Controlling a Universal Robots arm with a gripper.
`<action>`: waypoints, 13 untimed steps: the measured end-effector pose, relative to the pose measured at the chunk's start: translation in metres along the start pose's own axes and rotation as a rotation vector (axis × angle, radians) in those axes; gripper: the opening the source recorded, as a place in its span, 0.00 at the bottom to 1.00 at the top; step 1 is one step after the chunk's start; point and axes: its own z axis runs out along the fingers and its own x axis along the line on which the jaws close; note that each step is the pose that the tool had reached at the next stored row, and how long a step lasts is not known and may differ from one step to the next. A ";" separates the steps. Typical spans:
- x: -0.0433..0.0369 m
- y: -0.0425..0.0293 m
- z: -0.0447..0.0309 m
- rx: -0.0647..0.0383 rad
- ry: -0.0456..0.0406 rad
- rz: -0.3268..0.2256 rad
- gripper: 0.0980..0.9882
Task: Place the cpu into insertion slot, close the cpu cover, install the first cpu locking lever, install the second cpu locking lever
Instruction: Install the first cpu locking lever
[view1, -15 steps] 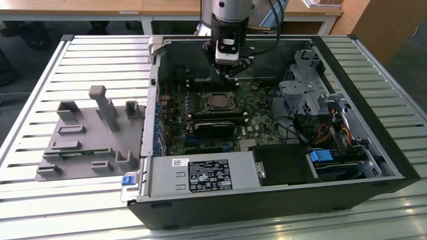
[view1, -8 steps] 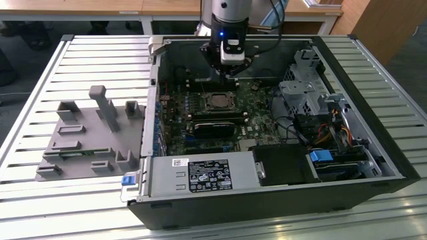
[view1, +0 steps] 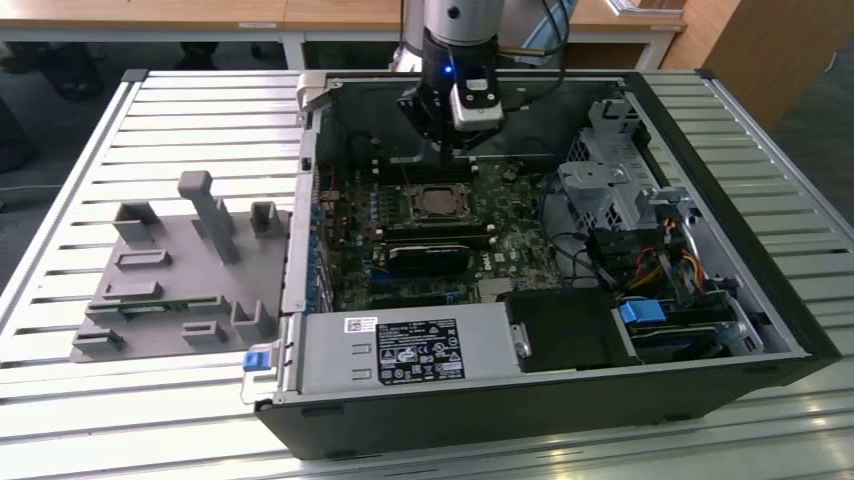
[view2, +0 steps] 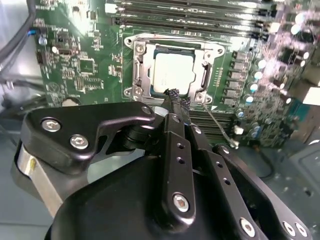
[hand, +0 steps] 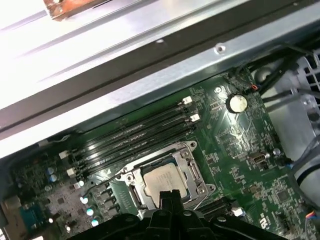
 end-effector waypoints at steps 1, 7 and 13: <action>0.0000 0.0000 0.0001 0.000 0.0001 -0.018 0.01; 0.0000 0.0000 0.0005 -0.001 0.0007 -0.128 0.01; 0.0000 0.0000 0.0009 -0.002 0.0013 -0.238 0.01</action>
